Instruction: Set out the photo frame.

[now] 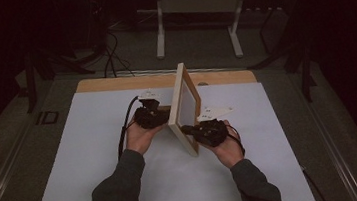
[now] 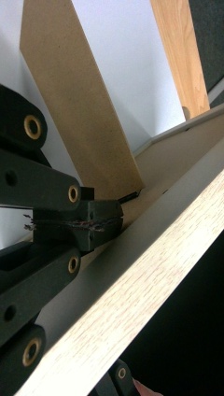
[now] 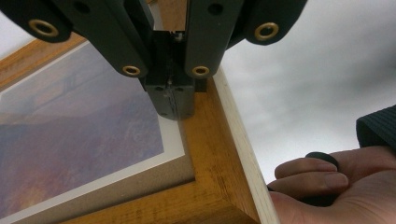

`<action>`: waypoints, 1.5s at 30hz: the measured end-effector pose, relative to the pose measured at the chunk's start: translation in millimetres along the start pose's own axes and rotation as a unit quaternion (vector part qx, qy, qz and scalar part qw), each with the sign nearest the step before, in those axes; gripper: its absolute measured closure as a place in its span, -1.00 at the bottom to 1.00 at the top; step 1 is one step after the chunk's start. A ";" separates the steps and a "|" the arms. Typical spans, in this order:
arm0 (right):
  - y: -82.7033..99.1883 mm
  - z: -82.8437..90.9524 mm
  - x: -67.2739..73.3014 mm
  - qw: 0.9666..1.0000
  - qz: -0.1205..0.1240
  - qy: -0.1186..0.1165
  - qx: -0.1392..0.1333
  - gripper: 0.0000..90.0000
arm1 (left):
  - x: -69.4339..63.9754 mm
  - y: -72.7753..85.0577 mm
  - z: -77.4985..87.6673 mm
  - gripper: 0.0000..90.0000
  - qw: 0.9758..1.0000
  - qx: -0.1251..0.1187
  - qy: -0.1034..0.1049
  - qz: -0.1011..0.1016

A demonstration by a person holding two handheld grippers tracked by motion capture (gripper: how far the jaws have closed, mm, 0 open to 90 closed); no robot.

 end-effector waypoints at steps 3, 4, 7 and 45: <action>0.5 -0.2 -0.4 1.000 0.001 0.000 0.001 1.00 | -0.2 0.2 0.2 1.00 1.000 0.000 -0.004 0.003; 1.1 -0.3 -0.6 1.000 0.001 0.000 0.003 1.00 | -0.5 0.4 0.5 1.00 1.000 -0.001 -0.006 0.003; 3.0 -0.4 -1.4 1.000 0.001 0.001 0.005 0.97 | 0.1 1.1 3.4 0.95 1.000 -0.002 -0.015 0.002; 26.0 8.3 -19.9 0.999 -0.020 0.020 0.024 0.64 | 5.4 -8.6 53.2 0.04 0.995 -0.059 -0.051 0.054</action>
Point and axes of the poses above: each handheld gripper's, and its own axes: z roughly backward along the jaws, y roughly out of its underside, x roughly to its left, the point moved 9 cm from there along -z, roughly forward along the jaws, and after that the axes turned 8 degrees about x, right-handed, at the moved point
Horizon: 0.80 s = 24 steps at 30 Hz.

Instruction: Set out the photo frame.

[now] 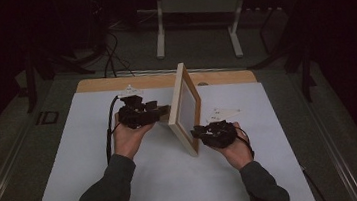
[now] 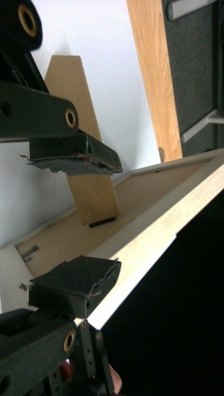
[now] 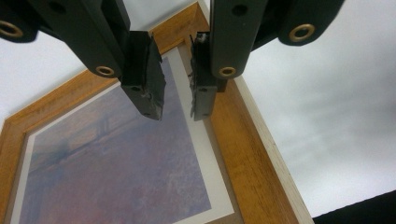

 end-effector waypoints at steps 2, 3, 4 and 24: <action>0.6 -0.2 -0.5 1.000 0.001 0.001 0.001 0.64 | -2.4 -0.6 1.8 0.01 1.000 -0.002 0.005 -0.001; 0.8 -0.4 -0.7 1.000 0.002 0.001 0.001 0.63 | -3.6 -0.9 2.2 0.00 1.000 -0.003 0.005 -0.001; 0.9 -0.6 -0.8 1.000 0.001 0.001 0.001 0.63 | -5.4 -1.3 3.2 -0.01 1.000 -0.004 0.005 -0.002; 5.7 -1.9 -1.9 1.000 -0.003 0.002 0.000 0.61 | -38.8 1.0 1.7 -0.18 0.999 0.004 0.039 -0.027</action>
Point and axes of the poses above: each handheld gripper's, and its own axes: z roughly backward along the jaws, y roughly out of its underside, x roughly to its left, the point moved 9 cm from there along -z, roughly forward along the jaws, and after that the axes turned 8 degrees about x, right-handed, at the moved point
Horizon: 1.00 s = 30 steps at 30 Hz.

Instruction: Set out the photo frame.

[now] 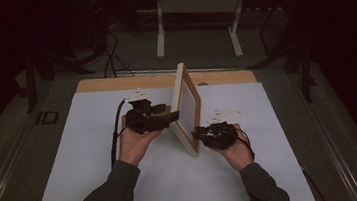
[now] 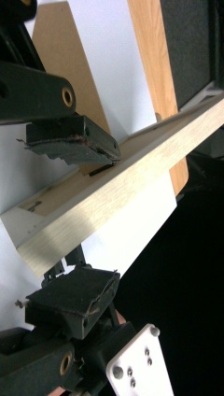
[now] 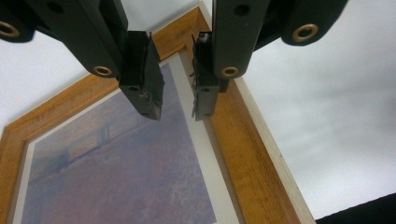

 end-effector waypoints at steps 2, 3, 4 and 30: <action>0.4 0.0 -0.1 1.000 0.000 0.000 0.000 0.61 | -2.6 0.6 -1.2 -0.21 1.000 0.002 0.001 -0.002; 0.9 0.1 -0.5 1.000 -0.001 0.000 0.001 0.61 | -3.5 0.9 -1.6 -0.23 1.000 0.003 0.000 -0.004; 1.0 0.2 -0.7 1.000 -0.002 0.000 0.001 0.61 | -5.0 1.7 -2.5 -0.24 1.000 0.004 -0.001 -0.006; 11.7 6.0 -11.6 1.000 -0.018 0.011 -0.001 0.60 | -9.5 19.2 -33.5 -0.09 0.997 0.028 -0.073 -0.014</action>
Point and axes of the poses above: each handheld gripper's, and its own axes: z roughly backward along the jaws, y roughly out of its underside, x roughly to its left, the point moved 9 cm from there along -z, roughly forward along the jaws, and after that the axes turned 8 degrees about x, right-handed, at the moved point
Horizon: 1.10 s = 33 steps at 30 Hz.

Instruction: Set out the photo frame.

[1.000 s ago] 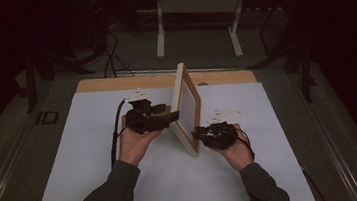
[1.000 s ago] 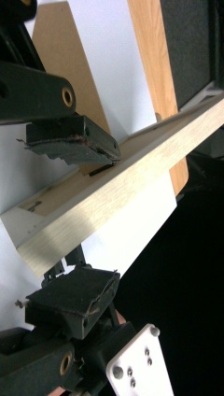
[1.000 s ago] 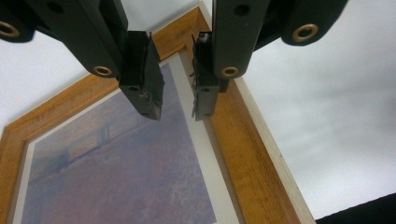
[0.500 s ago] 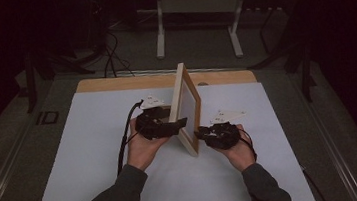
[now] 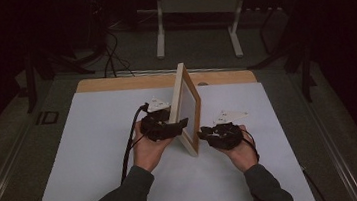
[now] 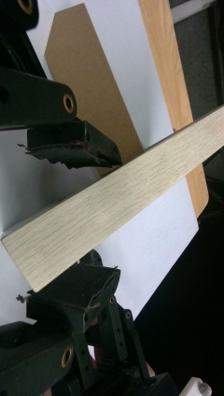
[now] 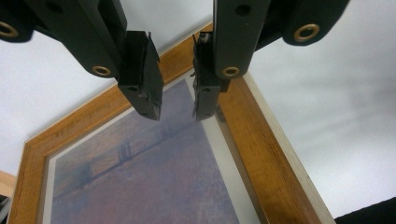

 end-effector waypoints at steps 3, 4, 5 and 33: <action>0.7 0.0 -0.8 1.000 0.000 0.000 0.000 0.60 | 0.0 0.4 -0.9 -0.06 1.000 -0.002 -0.002 0.003; 0.9 0.1 -0.8 1.000 -0.001 0.000 0.001 0.60 | 0.1 0.5 -1.4 -0.05 1.000 -0.003 -0.003 0.004; 1.1 0.0 -1.1 1.000 -0.002 0.001 0.001 0.60 | 0.3 0.5 -1.6 -0.03 1.000 -0.003 -0.004 0.006; 1.5 3.4 -6.1 1.000 -0.002 0.006 -0.001 0.60 | 3.3 3.7 -1.1 0.22 1.000 0.002 -0.018 0.025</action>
Point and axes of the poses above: each handheld gripper's, and its own axes: z roughly backward along the jaws, y roughly out of its underside, x roughly to its left, the point moved 9 cm from there along -z, roughly forward along the jaws, and after that the axes turned 8 degrees about x, right-handed, at the moved point
